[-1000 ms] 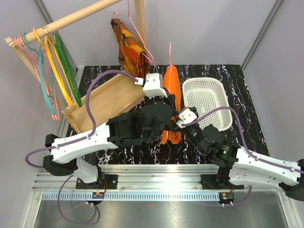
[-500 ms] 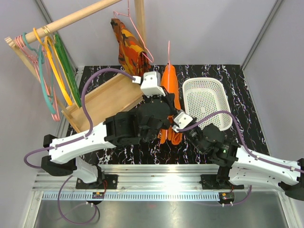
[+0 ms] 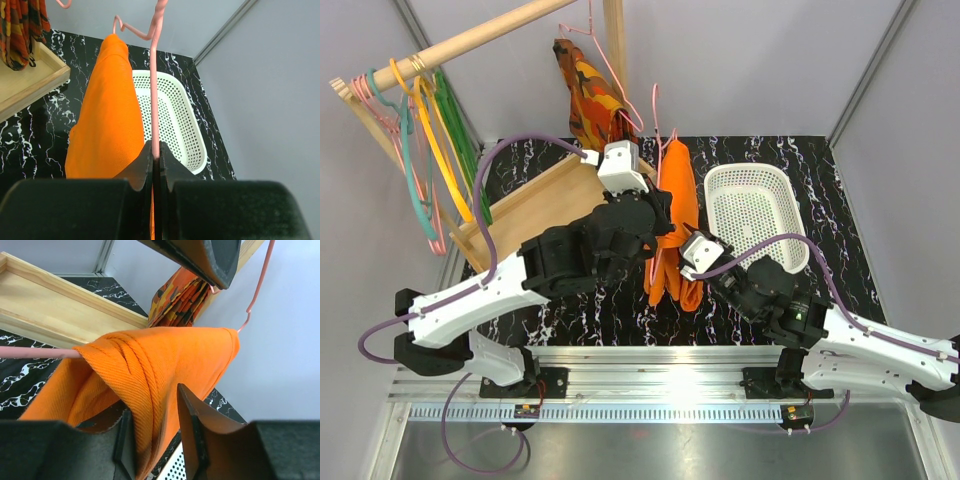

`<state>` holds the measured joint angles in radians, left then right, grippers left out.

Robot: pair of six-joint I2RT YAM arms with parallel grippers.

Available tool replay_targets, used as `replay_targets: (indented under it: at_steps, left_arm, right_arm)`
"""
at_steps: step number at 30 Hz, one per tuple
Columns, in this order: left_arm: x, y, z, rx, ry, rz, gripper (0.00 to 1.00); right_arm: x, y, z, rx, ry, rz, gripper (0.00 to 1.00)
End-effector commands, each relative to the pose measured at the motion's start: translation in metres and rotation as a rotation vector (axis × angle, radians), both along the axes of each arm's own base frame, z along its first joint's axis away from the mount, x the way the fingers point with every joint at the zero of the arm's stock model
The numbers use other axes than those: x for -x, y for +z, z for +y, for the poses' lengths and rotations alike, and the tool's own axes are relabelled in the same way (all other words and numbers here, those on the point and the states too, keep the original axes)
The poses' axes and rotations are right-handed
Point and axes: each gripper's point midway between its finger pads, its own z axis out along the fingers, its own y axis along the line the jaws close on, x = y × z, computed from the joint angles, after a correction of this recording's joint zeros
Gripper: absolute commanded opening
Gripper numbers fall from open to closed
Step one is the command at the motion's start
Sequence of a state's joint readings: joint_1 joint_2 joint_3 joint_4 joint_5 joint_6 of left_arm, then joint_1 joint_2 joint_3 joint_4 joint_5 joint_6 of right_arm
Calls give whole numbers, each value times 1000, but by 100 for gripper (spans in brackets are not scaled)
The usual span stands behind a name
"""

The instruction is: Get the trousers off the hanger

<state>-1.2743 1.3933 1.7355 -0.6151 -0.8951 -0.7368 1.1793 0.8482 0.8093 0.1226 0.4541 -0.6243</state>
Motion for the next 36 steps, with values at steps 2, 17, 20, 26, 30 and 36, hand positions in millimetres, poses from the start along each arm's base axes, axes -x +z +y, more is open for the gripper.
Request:
replay_targets:
  at_steps: [2, 17, 20, 26, 30, 36]
  left_arm:
    - [-1, 64, 21, 160, 33, -89, 0]
    - [-5, 92, 24, 122, 44, -145, 0]
    - [-7, 96, 27, 115, 63, -154, 0]
    - [-7, 96, 22, 111, 58, -154, 0]
    - [-10, 89, 17, 100, 63, -142, 0]
    - [-12, 86, 14, 83, 74, -143, 0]
  right_arm:
    - [3, 39, -6, -92, -1, -44, 41]
    - [7, 25, 7, -28, 49, 5, 50]
    - [7, 25, 5, -29, 45, 5, 50]
    - [-6, 37, -3, -67, -49, -38, 47]
    - [-13, 47, -5, -102, -99, -75, 47]
    - [-13, 63, -11, -155, -113, -101, 48]
